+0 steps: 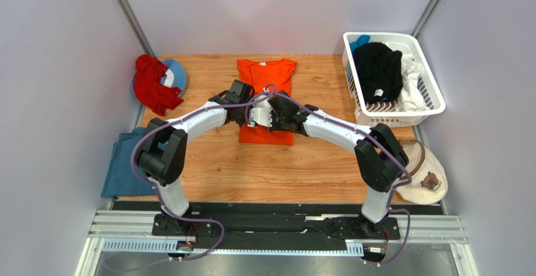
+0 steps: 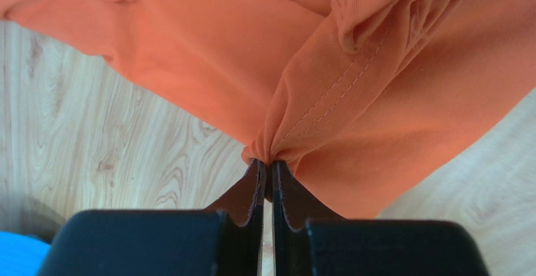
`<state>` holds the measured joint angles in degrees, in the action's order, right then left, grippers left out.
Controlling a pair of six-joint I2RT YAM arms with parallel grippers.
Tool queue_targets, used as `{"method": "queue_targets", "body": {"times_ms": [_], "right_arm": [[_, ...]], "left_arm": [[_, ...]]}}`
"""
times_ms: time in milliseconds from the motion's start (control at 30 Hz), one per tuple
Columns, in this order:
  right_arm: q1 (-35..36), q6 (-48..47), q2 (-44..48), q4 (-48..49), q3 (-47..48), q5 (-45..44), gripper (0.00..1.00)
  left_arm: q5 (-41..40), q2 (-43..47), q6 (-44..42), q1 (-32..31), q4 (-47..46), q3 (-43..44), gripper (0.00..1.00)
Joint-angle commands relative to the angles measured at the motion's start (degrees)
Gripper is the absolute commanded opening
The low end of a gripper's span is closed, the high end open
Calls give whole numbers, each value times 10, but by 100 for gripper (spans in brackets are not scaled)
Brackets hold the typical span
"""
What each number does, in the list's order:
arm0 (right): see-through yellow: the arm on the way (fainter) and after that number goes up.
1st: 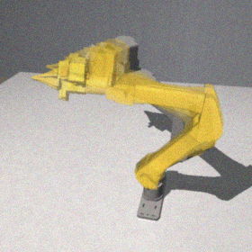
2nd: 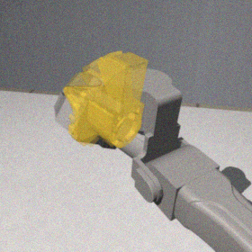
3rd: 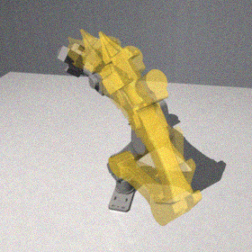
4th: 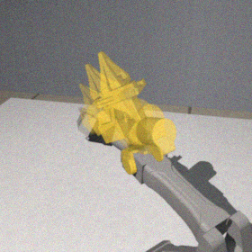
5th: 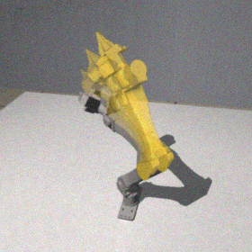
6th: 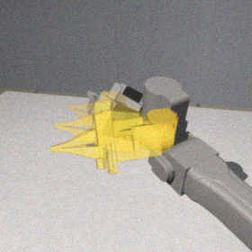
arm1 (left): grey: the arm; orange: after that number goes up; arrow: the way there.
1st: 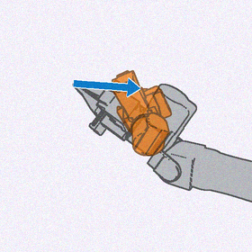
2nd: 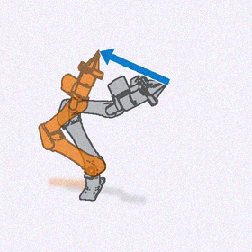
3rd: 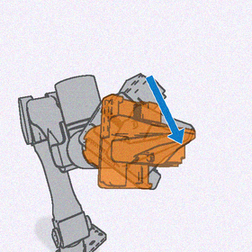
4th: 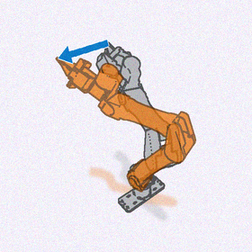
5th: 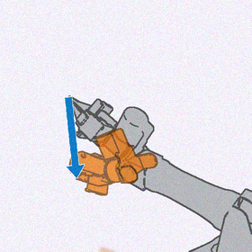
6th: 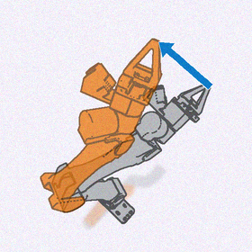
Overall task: Fold and stack the t-shirts
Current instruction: Fold the tshirt
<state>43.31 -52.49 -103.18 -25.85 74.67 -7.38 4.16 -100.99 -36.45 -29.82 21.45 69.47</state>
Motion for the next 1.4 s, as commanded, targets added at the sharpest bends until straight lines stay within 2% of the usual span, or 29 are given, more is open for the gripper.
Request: {"method": "queue_targets", "body": {"times_ms": [0,433,600,1367], "right_arm": [[-29,-11,-32,62,77,-11,0],[-76,-30,-114,63,159,-9,0],[-88,-28,-135,73,171,-8,0],[-89,-15,-175,97,187,-6,0]], "left_arm": [[9,-24,-28,-2,6,38,0],[-2,-124,-41,27,23,162,0],[-6,-151,-47,30,19,182,0],[-6,-141,-52,44,-4,127,0]]}}
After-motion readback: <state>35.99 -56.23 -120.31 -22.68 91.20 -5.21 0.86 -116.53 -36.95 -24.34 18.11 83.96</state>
